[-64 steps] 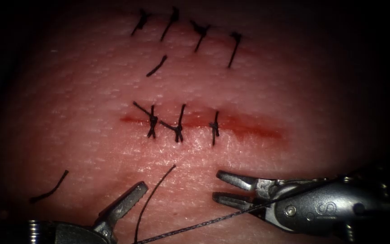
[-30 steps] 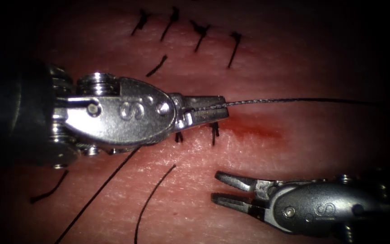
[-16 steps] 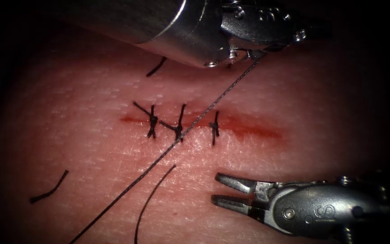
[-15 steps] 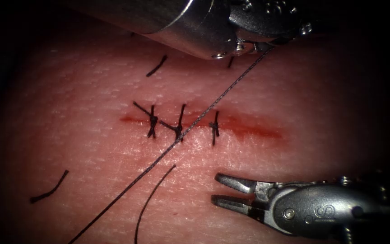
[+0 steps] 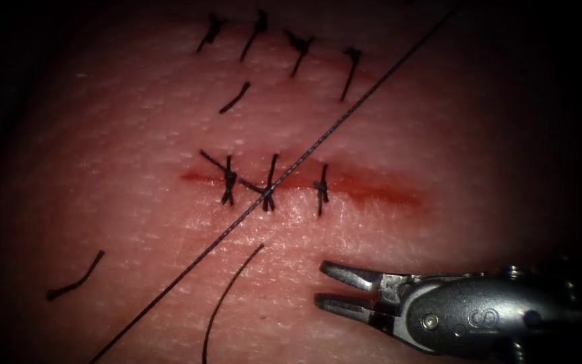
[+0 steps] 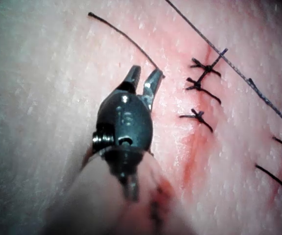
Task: Wound Closure
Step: Grasp the suture with the left tool and pull the needle into view.
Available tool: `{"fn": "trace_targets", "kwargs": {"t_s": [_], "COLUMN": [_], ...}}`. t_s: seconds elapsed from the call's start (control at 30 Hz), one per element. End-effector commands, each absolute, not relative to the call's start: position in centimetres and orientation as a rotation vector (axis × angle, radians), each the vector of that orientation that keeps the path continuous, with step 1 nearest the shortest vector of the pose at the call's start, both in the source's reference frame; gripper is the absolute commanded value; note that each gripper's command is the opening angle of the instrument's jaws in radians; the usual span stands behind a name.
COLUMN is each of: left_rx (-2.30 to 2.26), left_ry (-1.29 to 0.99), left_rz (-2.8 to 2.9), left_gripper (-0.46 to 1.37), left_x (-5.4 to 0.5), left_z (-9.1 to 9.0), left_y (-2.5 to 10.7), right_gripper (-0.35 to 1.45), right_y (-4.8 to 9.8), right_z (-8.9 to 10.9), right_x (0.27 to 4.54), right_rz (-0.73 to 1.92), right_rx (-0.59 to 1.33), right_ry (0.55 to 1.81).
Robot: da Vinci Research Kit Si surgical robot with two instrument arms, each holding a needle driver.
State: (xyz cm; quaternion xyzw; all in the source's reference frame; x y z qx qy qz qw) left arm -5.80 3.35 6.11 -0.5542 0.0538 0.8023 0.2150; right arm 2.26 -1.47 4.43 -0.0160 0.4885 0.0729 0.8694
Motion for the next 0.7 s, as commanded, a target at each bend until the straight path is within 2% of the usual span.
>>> {"fn": "trace_targets", "kwargs": {"t_s": [0.03, 0.23, 0.7], "left_rx": [-1.538, -1.544, -1.541], "left_ry": [0.157, 0.201, 0.221], "left_rz": [2.224, 2.222, 2.187], "left_gripper": [-0.35, -0.35, -0.35], "left_x": [-5.84, -6.37, -7.12], "left_z": [6.1, 6.4, 7.0], "left_y": [3.4, 4.0, 4.7], "right_gripper": [-0.04, -0.05, -0.07], "right_y": [-1.5, -1.5, -1.5], "right_z": [4.4, 4.4, 4.4], "right_x": [2.26, 2.26, 2.26], "right_rz": [0.153, 0.152, 0.151], "right_rx": [-0.035, -0.034, -0.034], "right_ry": [1.022, 1.020, 1.020]}}
